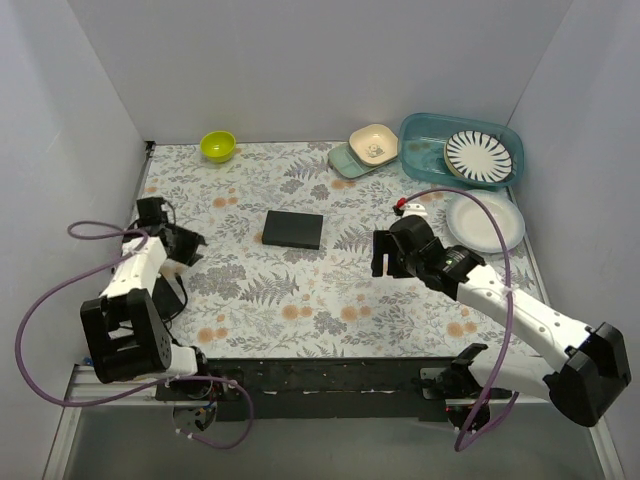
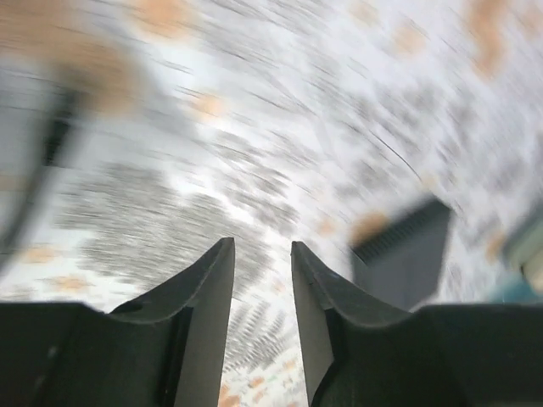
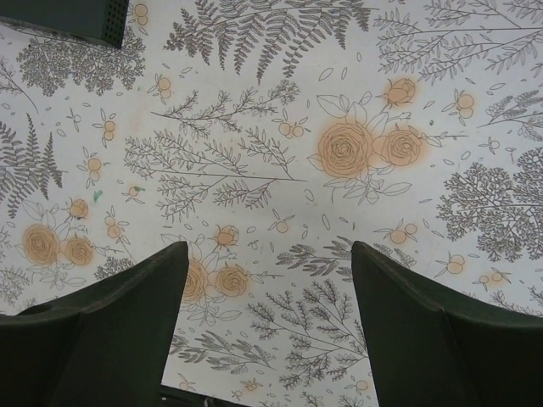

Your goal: Pull the plug from the switch port

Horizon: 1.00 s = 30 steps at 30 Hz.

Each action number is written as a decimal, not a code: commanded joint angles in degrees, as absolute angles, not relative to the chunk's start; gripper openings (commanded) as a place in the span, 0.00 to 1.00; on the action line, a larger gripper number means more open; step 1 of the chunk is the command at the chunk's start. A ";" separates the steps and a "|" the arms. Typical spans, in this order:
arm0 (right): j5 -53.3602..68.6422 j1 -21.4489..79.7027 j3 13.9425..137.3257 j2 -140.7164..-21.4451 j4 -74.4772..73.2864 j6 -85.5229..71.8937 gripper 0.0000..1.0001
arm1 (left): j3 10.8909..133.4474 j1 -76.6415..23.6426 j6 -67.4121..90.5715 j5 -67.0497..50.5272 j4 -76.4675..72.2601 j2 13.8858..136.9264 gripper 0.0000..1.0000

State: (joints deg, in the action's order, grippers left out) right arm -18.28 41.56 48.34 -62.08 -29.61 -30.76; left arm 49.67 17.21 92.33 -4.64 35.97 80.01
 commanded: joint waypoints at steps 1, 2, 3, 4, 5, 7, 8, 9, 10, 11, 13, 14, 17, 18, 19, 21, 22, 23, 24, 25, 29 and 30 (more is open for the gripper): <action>-15.12 41.13 52.20 -66.61 -25.14 -29.79 0.85 | 52.99 4.51 92.28 -13.71 25.68 76.90 0.35; -14.68 41.13 52.64 -69.14 -24.53 -29.79 0.85 | 53.09 0.05 93.33 -13.88 24.10 77.25 0.36; -13.37 40.78 53.95 -70.56 -23.04 -30.14 0.85 | 53.09 -2.61 93.86 -14.23 20.78 78.39 0.36; -12.32 40.61 54.66 -72.14 -22.07 -30.32 0.85 | 53.17 -4.12 94.30 -14.85 19.52 79.62 0.37; -11.43 40.34 55.54 -75.64 -21.19 -31.37 0.85 | 53.78 -5.61 95.18 -14.68 18.82 80.93 0.37; -7.14 38.68 58.09 -79.78 -18.47 -32.51 0.83 | 54.93 -6.06 95.80 -13.11 18.89 86.38 0.36; -5.29 37.89 59.05 -84.42 -17.67 -33.22 0.82 | 56.93 -6.06 96.06 -11.88 19.42 88.48 0.35; -1.79 36.14 60.11 -86.99 -17.14 -34.61 0.80 | 58.26 -6.06 96.33 -10.39 21.95 90.94 0.34; -0.37 35.34 62.90 -89.62 -16.79 -35.32 0.77 | 59.66 -6.06 96.33 -6.98 22.93 94.88 0.34; 1.74 34.64 64.41 -94.61 -16.96 -35.94 0.74 | 60.81 -5.89 96.24 -5.64 23.81 97.01 0.33; 4.39 32.96 69.66 -99.38 -18.45 -36.65 0.70 | 63.10 -5.19 97.47 -3.70 24.88 100.87 0.32; 4.57 32.61 71.52 -103.06 -19.07 -36.74 0.69 | 63.37 -5.01 97.82 -2.82 24.53 101.94 0.32; 4.39 31.56 77.40 -109.13 -20.74 -36.91 0.65 | 65.73 -4.13 98.53 -3.25 22.86 106.67 0.31; 4.48 30.94 78.82 -110.47 -21.26 -36.91 0.64 | 66.70 -3.96 98.44 -3.60 23.03 108.53 0.31; 4.57 30.59 80.49 -111.87 -21.97 -37.26 0.61 | 69.23 -3.69 98.09 -4.30 23.46 110.20 0.30; 6.06 29.45 84.97 -115.83 -23.64 -37.79 0.58 | 71.36 -3.60 97.74 -7.89 24.17 115.04 0.29; 6.59 29.18 86.38 -117.06 -23.99 -38.14 0.53 | 72.67 -3.60 97.39 -9.56 24.08 116.35 0.26; 7.37 29.01 87.44 -119.16 -24.17 -38.23 0.51 | 73.12 -3.60 96.95 -11.41 23.73 117.50 0.24; 7.64 28.74 89.54 -120.22 -24.52 -38.41 0.49 | 73.12 -3.60 96.77 -15.86 22.77 118.99 0.21; 8.08 28.65 90.43 -121.10 -24.52 -38.41 0.44 | 72.43 -3.78 96.68 -17.82 22.15 119.53 0.16; 11.94 28.65 93.77 -125.84 -24.70 -38.50 0.34 | 67.26 -4.22 96.42 -27.40 16.62 119.01 0.10; 12.48 28.74 93.95 -126.29 -24.52 -38.50 0.31 | 66.37 -4.31 96.15 -28.64 15.22 118.48 0.09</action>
